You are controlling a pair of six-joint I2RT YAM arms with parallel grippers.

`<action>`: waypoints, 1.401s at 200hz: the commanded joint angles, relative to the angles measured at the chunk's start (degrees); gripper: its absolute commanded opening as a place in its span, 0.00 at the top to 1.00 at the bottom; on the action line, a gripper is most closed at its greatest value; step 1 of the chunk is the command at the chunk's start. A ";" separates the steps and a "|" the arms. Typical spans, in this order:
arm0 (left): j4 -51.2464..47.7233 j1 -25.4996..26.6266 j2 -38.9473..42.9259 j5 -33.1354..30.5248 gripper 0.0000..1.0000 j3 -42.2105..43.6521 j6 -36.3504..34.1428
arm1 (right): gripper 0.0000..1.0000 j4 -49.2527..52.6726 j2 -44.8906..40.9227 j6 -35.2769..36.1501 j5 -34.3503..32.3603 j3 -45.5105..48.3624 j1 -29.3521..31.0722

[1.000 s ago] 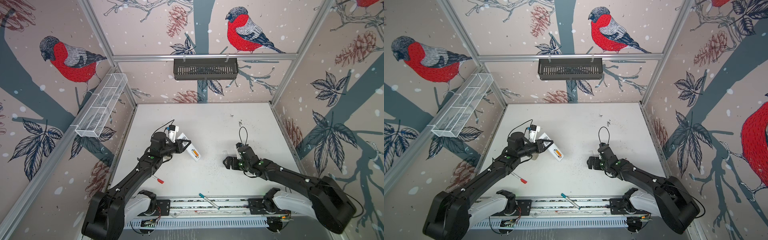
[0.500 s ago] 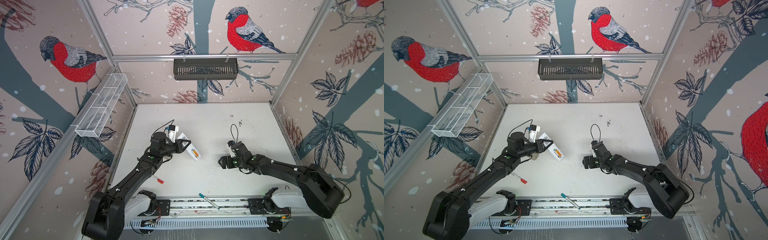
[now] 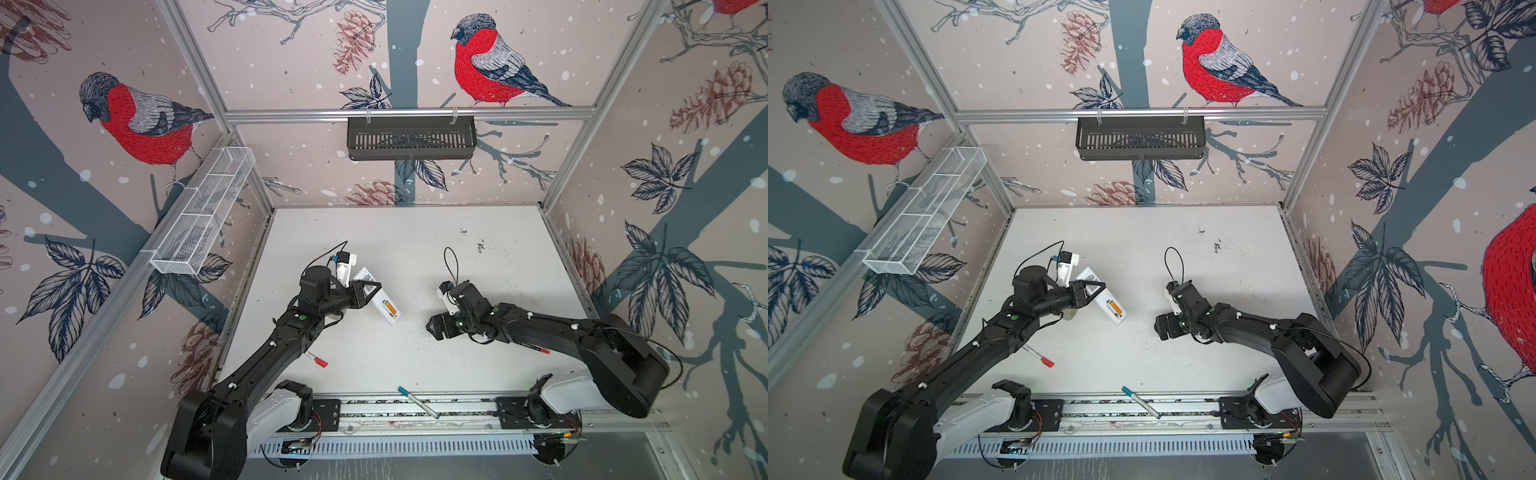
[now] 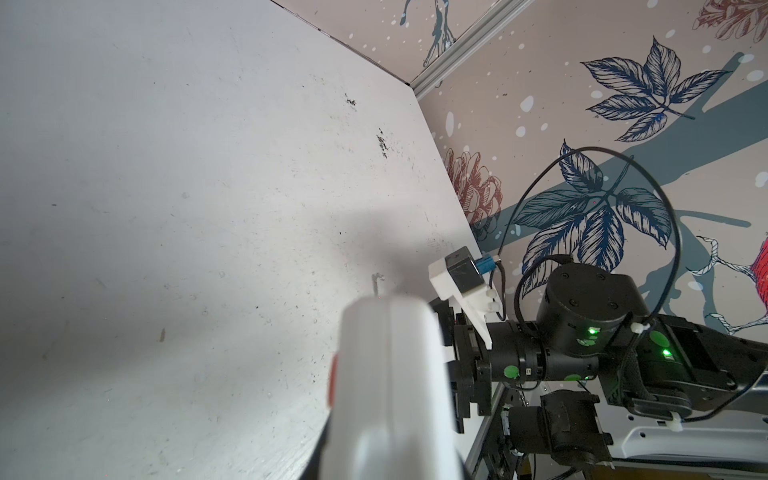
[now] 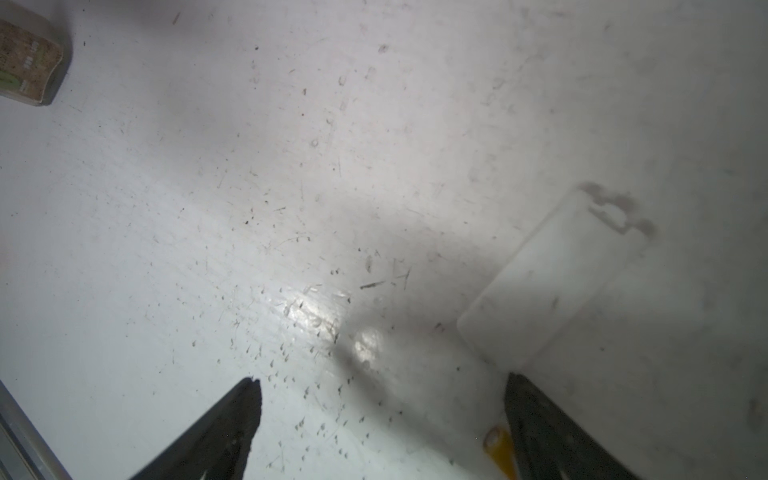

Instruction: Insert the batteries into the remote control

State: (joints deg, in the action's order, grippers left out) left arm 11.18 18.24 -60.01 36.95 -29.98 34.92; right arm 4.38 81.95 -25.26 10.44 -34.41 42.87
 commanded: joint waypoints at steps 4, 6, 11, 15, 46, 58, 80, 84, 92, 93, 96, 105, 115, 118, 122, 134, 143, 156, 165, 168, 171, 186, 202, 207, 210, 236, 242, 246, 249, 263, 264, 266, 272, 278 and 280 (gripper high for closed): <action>0.76 -0.07 0.29 -0.37 1.00 0.09 -0.76 | 0.07 5.57 0.40 -0.38 2.44 -0.13 1.48; 0.81 -0.05 0.28 -0.38 1.00 0.14 -0.71 | 0.07 5.66 0.33 -0.47 2.41 -0.13 1.57; 0.93 -0.10 0.16 -0.30 1.00 0.14 -0.65 | 0.07 5.86 0.34 -0.65 2.27 -0.08 1.83; 0.94 -0.07 0.16 -0.22 1.00 0.10 -0.65 | 0.07 5.99 0.30 -0.79 2.16 -0.04 2.05; 1.30 -0.10 0.00 0.15 1.00 0.03 -0.63 | 0.07 6.74 -0.75 -1.89 1.89 0.64 3.85; 1.21 -0.10 0.15 0.22 1.00 0.08 -0.64 | 0.07 7.51 -1.24 -2.13 1.75 0.88 4.44; 1.12 -0.12 0.26 0.16 1.00 0.07 -0.65 | 0.07 8.30 -3.43 -2.65 1.95 1.69 5.48; 1.12 -0.08 0.26 0.20 1.00 0.05 -0.68 | 0.07 8.36 -3.93 -2.76 2.02 1.86 5.70; 1.26 -0.05 0.25 0.17 1.00 0.11 -0.64 | 0.07 8.56 -4.88 -2.97 2.36 2.27 5.89; 1.28 -0.09 0.25 0.15 1.00 0.10 -0.60 | 0.07 8.64 -4.96 -2.97 2.33 2.30 5.90; 1.32 -0.06 0.18 0.21 1.00 0.14 -0.59 | 0.07 8.67 -5.29 -3.06 2.46 2.44 5.93; 1.55 -0.18 0.05 0.37 1.00 0.16 -0.40 | 0.07 9.31 -6.26 -3.21 2.65 2.80 5.95; 1.74 -0.12 -0.10 0.49 1.00 0.10 -0.38 | 0.07 9.99 -7.41 -3.31 3.07 3.19 6.09; 1.82 -0.10 -0.18 0.51 1.00 0.09 -0.43 | 0.07 10.21 -7.75 -3.35 3.29 3.33 6.17; 1.90 -0.12 -0.20 0.54 1.00 0.17 -0.41 | 0.07 10.41 -8.34 -3.33 3.43 3.53 6.31; 2.07 -0.08 -0.21 0.49 1.00 0.25 -0.29 | 0.07 11.23 -9.87 -3.47 3.54 3.98 6.38; 2.28 -0.12 -0.38 0.56 1.00 0.34 -0.20 | 0.07 11.56 -12.86 -3.90 3.62 4.00 6.43; 2.75 -0.05 -0.71 0.79 1.00 0.27 -0.03 | 0.06 12.33 -16.95 -5.58 2.72 3.75 6.43; 2.86 -0.09 -0.94 0.97 1.00 0.12 0.00 | 0.05 13.60 -19.76 -8.13 0.10 3.72 6.36; 2.81 -0.12 -0.96 0.95 1.00 0.12 0.06 | 0.05 14.18 -20.59 -9.28 -1.10 3.81 6.30; 2.73 -0.13 -0.98 1.00 1.00 0.08 0.06 | 0.05 14.85 -21.34 -10.58 -2.19 3.97 6.20; 2.49 -0.11 -0.90 0.78 1.00 -0.04 -0.20 | 0.05 18.64 -24.61 -17.19 -5.47 4.97 6.21; 2.19 -0.06 -0.72 0.52 1.00 -0.08 -0.29 | 0.03 23.42 -27.38 -25.06 -7.88 6.98 6.93; 2.18 -0.08 -0.67 0.58 1.00 -0.08 -0.30 | 0.02 24.92 -28.33 -27.58 -8.49 7.85 7.47; 2.18 -0.07 -0.72 0.62 1.00 -0.07 -0.29 | 0.02 25.64 -29.10 -29.01 -8.66 8.36 7.94; 2.77 -0.12 0.09 0.22 1.00 0.68 -0.04 | 0.01 32.71 -36.81 -39.60 -10.62 12.47 11.35; 3.09 -0.13 0.15 0.06 1.00 0.95 0.00 | 0.01 33.94 -38.84 -41.16 -10.72 13.34 11.72; 3.31 -0.13 0.29 -0.07 1.00 1.18 0.05 | 0.01 33.99 -39.99 -41.72 -10.48 14.08 11.92; 3.44 -0.12 0.32 -0.12 1.00 1.31 0.18 | 0.01 33.67 -40.76 -41.92 -10.06 14.63 12.00; 4.47 -0.08 0.42 -0.08 1.00 1.85 0.59 | 0.01 31.36 -43.06 -42.32 -9.29 17.11 11.93; 4.51 -0.11 0.42 -0.10 1.00 1.85 0.64 | 0.01 31.20 -43.12 -42.41 -9.29 17.24 11.95; 4.67 -0.06 0.42 -0.12 1.00 1.85 0.73 | 0.01 30.88 -43.22 -42.48 -9.40 17.57 11.83; 4.76 -0.10 0.42 -0.08 1.00 1.86 0.71 | 0.01 29.95 -43.24 -42.55 -9.74 18.18 11.66; 4.81 -0.06 0.50 -0.07 1.00 1.85 0.85 | 0.01 29.11 -42.77 -42.47 -10.18 18.48 11.41; 4.77 -0.07 0.53 -0.11 1.00 1.85 0.79 | 0.02 28.89 -42.56 -42.39 -10.35 18.56 11.37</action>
State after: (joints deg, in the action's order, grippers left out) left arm 11.92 18.24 -59.86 37.01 -28.27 35.20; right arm 34.15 39.27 -63.20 1.93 -17.65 54.59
